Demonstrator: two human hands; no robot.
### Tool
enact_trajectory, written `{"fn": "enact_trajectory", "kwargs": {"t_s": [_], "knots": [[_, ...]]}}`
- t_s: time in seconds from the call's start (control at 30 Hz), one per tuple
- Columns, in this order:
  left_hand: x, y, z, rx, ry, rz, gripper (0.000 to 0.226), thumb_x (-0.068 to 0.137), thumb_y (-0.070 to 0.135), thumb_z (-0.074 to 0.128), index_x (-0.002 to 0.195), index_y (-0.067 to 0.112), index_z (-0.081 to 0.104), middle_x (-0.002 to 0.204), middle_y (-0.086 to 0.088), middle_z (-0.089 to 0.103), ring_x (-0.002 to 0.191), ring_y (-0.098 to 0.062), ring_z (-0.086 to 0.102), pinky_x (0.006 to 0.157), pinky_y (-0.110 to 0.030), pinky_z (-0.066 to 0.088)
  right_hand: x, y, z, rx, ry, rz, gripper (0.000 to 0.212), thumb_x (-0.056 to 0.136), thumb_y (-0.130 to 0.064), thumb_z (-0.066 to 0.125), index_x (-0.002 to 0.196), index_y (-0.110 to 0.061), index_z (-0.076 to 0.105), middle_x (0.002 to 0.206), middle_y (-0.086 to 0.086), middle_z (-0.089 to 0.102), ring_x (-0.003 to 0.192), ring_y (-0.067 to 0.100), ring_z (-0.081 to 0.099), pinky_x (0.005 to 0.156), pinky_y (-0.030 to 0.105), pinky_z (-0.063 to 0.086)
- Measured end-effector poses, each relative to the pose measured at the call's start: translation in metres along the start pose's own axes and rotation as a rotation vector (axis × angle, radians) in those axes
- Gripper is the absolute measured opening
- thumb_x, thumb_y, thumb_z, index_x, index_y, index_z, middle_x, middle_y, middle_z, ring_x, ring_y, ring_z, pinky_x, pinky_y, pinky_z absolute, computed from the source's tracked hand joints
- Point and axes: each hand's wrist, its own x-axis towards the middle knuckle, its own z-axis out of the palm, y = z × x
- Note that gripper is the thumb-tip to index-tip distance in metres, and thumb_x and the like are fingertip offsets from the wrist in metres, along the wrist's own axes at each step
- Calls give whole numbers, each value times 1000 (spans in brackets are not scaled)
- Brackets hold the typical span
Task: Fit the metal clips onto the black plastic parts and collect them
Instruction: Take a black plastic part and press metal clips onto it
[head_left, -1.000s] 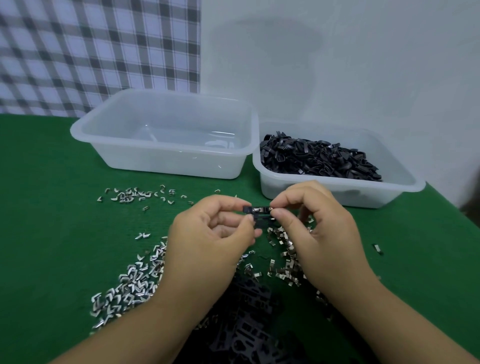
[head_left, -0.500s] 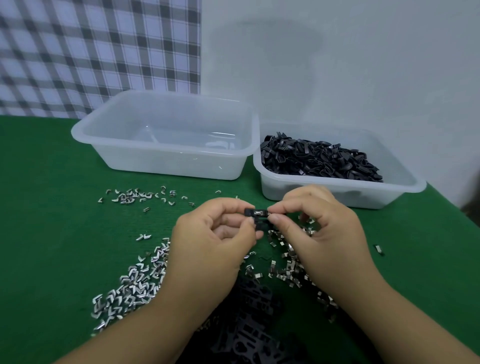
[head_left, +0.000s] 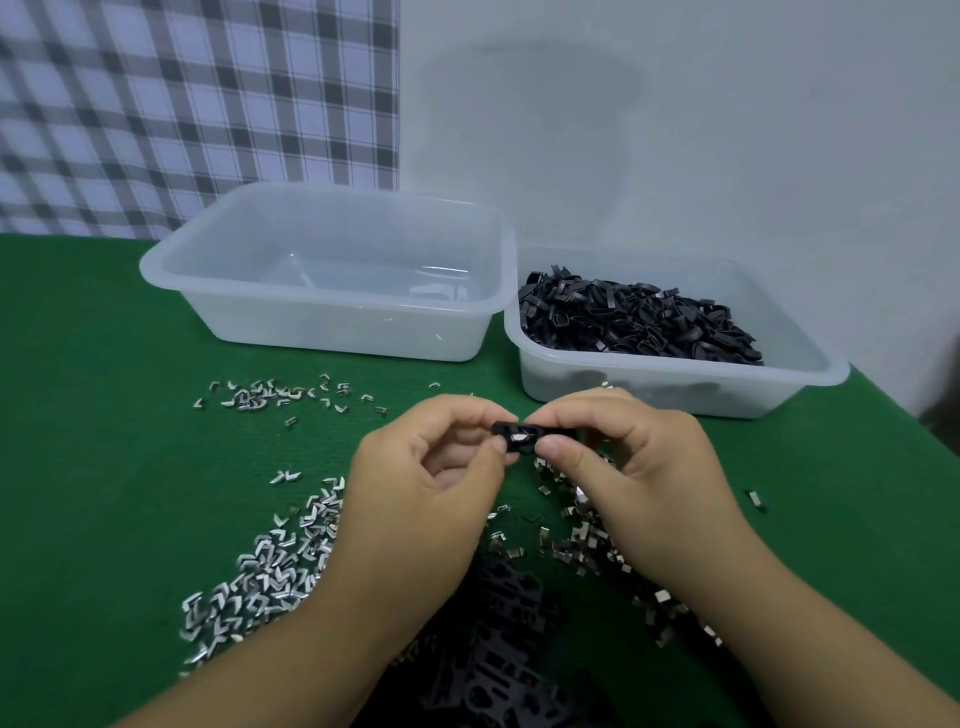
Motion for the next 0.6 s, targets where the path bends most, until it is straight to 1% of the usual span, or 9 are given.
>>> {"fn": "enact_trajectory", "kwargs": {"t_s": [0.07,0.13,0.23,0.33,0.43,0.5,0.53,0.57,0.6], "knots": [[-1,2,0,-25,-14,-4,14,76,8,73,82,21,73,78,0,74,73,-10,71,66,-13,53,-1,0,0,-9,11,-7,28,79,-10,71,84,-37,68,84,-17,67,88,7,59,78,23,46],[-1,2,0,-21,-4,-5,12,69,16,76,80,22,75,77,2,74,69,-6,70,64,-11,52,-2,-1,-1,-22,6,-22,27,79,-11,71,83,-38,68,84,-18,67,89,7,59,79,24,46],[1,0,0,54,19,27,23,72,4,75,79,26,74,72,6,74,65,-5,69,63,-12,52,-2,-4,-1,-67,-23,-32,19,79,-11,71,85,-29,72,82,-18,67,89,5,58,81,25,46],[2,0,-1,70,24,35,26,74,2,73,81,27,74,70,5,74,65,-9,70,63,-15,54,1,-12,-5,-88,-59,-9,14,79,-17,71,86,-29,74,82,-18,68,90,3,59,82,25,47],[0,-2,-1,22,60,-22,25,74,-1,72,77,24,76,67,1,74,61,-12,71,60,-15,54,16,-21,-18,-59,9,13,10,81,-23,67,84,-30,74,83,-19,68,86,-1,61,75,15,47],[1,-2,-1,0,70,-53,22,74,0,73,71,22,76,64,-1,73,58,-12,71,57,-14,53,40,-20,-29,-137,121,56,11,83,-24,64,84,-30,73,79,-22,67,79,-8,59,69,5,43],[1,-1,-2,6,63,-61,21,73,1,73,70,22,75,64,-1,73,57,-12,70,56,-13,53,55,-18,-34,-214,142,91,12,84,-23,64,87,-29,73,78,-24,66,75,-11,57,66,2,41],[1,-1,-2,14,55,-66,20,73,3,73,70,22,75,63,-1,72,57,-12,70,55,-13,53,70,-14,-37,-305,122,131,14,85,-19,64,91,-29,73,80,-24,65,72,-9,56,65,1,39],[1,0,-2,16,52,-70,19,73,3,74,71,22,75,63,-1,72,57,-12,70,55,-14,53,84,-9,-39,-397,64,169,17,86,-15,64,95,-27,72,84,-19,65,73,-6,55,67,5,38]]}}
